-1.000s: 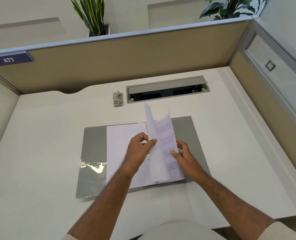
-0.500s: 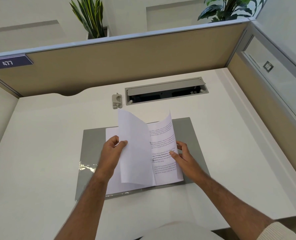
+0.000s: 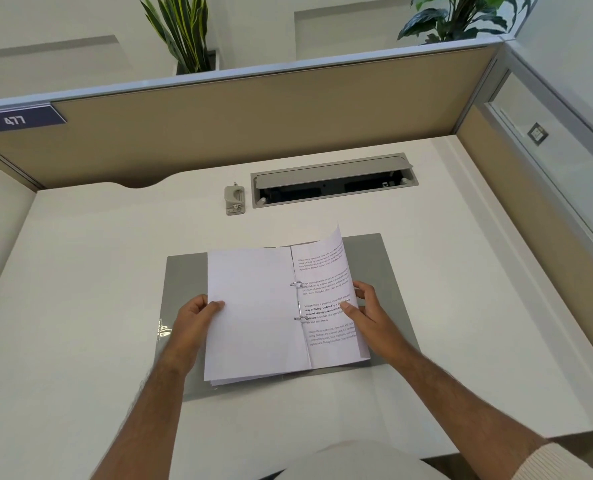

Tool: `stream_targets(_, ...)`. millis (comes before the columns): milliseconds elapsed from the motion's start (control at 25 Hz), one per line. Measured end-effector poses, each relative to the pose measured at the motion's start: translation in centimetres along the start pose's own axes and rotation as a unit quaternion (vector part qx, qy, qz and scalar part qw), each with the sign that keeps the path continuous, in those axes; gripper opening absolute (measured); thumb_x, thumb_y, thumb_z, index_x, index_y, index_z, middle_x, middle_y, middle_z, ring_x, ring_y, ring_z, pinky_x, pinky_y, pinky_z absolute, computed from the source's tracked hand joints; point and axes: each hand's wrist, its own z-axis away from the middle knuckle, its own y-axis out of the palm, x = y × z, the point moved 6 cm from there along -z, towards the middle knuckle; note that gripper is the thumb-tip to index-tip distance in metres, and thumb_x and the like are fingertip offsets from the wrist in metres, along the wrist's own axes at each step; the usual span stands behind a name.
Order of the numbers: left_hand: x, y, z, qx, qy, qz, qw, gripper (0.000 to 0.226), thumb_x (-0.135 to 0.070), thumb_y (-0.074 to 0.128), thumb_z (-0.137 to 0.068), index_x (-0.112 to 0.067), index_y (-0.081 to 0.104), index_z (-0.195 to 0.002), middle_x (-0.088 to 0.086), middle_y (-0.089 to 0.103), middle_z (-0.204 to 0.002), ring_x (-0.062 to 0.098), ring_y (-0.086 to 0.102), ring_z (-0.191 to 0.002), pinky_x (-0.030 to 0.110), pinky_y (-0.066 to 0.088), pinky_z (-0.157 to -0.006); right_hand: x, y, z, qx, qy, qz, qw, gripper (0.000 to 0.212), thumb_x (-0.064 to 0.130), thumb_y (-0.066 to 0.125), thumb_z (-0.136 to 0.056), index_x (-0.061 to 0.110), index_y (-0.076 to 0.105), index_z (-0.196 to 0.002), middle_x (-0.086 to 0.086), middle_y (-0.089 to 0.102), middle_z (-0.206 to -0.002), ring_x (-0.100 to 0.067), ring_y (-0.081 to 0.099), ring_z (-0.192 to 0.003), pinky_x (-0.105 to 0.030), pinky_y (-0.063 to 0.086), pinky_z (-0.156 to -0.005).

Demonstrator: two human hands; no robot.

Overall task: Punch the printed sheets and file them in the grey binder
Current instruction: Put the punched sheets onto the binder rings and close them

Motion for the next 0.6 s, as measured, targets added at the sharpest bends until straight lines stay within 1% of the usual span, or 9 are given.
stream_targets(120,1.3,-0.9,-0.4,-0.024,-0.014,-0.038,0.999,0.017,-0.024,0.071,-0.099,-0.013,0.064,-0.087,0.005,0.068,-0.081,0.023,0.057,-0.075,0.031,0.043,-0.062,-0.1,0.0,-0.1,0.002,0.0,0.006,1.0,0.047,0.036,0.057,-0.104,0.034,0.033,-0.144,0.009,0.055,-0.141,-0.012,0.071,-0.109,-0.03,0.062,-0.084)
stream_targets(200,1.8,-1.0,-0.5,-0.03,-0.021,-0.058,0.998,0.028,-0.032,0.072,-0.099,-0.015,0.059,-0.081,0.003,0.062,-0.075,0.021,0.051,-0.069,0.031,0.038,-0.06,-0.1,0.0,0.0,0.001,0.001,0.006,1.0,0.047,0.035,0.057,-0.104,0.034,0.033,-0.144,0.009,0.055,-0.141,-0.012,0.071,-0.109,-0.028,0.062,-0.082)
stream_targets(240,2.0,-1.0,-0.6,-0.039,-0.024,-0.068,0.997,0.031,-0.036,0.072,-0.099,-0.014,0.059,-0.081,0.003,0.061,-0.075,0.02,0.05,-0.067,0.031,0.037,-0.06,-0.2,0.0,-0.1,0.002,0.002,0.004,1.0,0.047,0.035,0.057,-0.104,0.034,0.032,-0.144,0.009,0.055,-0.141,-0.013,0.071,-0.109,-0.029,0.062,-0.082)
stream_targets(320,2.5,-1.2,-1.1,-0.07,-0.024,-0.087,0.993,0.033,-0.04,0.075,-0.097,-0.01,0.063,-0.093,0.003,0.066,-0.084,0.02,0.056,-0.074,0.033,0.042,-0.065,-0.3,0.0,-0.1,0.002,0.002,0.004,1.0,0.046,0.036,0.057,-0.104,0.035,0.033,-0.143,0.008,0.056,-0.141,-0.013,0.071,-0.109,-0.033,0.063,-0.086)
stream_targets(400,2.6,-1.2,-1.2,-0.112,-0.018,-0.116,0.987,0.035,-0.038,0.078,-0.094,-0.011,0.061,-0.109,0.005,0.068,-0.101,0.023,0.063,-0.092,0.035,0.048,-0.076,-0.5,0.0,-0.2,0.004,0.001,0.006,1.0,0.046,0.038,0.058,-0.103,0.036,0.033,-0.142,0.008,0.056,-0.141,-0.014,0.072,-0.109,-0.036,0.063,-0.087)
stream_targets(440,2.4,-1.0,-1.1,-0.135,-0.007,-0.136,0.981,0.036,-0.035,0.079,-0.093,-0.013,0.058,-0.112,0.005,0.066,-0.106,0.025,0.064,-0.099,0.036,0.049,-0.082,-0.5,0.1,-0.2,0.004,0.0,0.007,1.0,0.047,0.039,0.058,-0.103,0.037,0.033,-0.142,0.009,0.055,-0.142,-0.014,0.072,-0.109,-0.037,0.063,-0.088)
stream_targets(520,1.4,-0.2,-0.8,-0.175,0.036,-0.185,0.966,0.033,-0.028,0.08,-0.091,-0.016,0.057,-0.112,0.004,0.063,-0.107,0.026,0.063,-0.102,0.038,0.05,-0.089,-0.6,0.0,-0.3,0.003,-0.003,0.014,1.0,0.049,0.042,0.059,-0.101,0.038,0.032,-0.142,0.009,0.054,-0.144,-0.015,0.071,-0.11,-0.04,0.063,-0.089)
stream_targets(560,0.7,0.7,-0.6,-0.18,0.065,-0.2,0.961,0.03,-0.025,0.08,-0.091,-0.017,0.059,-0.11,0.002,0.063,-0.104,0.026,0.063,-0.1,0.039,0.051,-0.089,-0.7,0.0,-0.3,0.001,-0.004,0.02,1.0,0.05,0.044,0.06,-0.101,0.039,0.032,-0.142,0.009,0.053,-0.145,-0.016,0.07,-0.111,-0.041,0.063,-0.09)
stream_targets(600,0.0,1.9,-0.3,-0.167,0.087,-0.199,0.962,0.024,-0.023,0.079,-0.091,-0.017,0.061,-0.106,0.001,0.064,-0.101,0.024,0.063,-0.096,0.038,0.051,-0.087,-0.5,0.0,-0.3,-0.002,-0.003,0.027,1.0,0.053,0.045,0.061,-0.1,0.039,0.031,-0.143,0.01,0.052,-0.145,-0.015,0.069,-0.111,-0.039,0.063,-0.089)
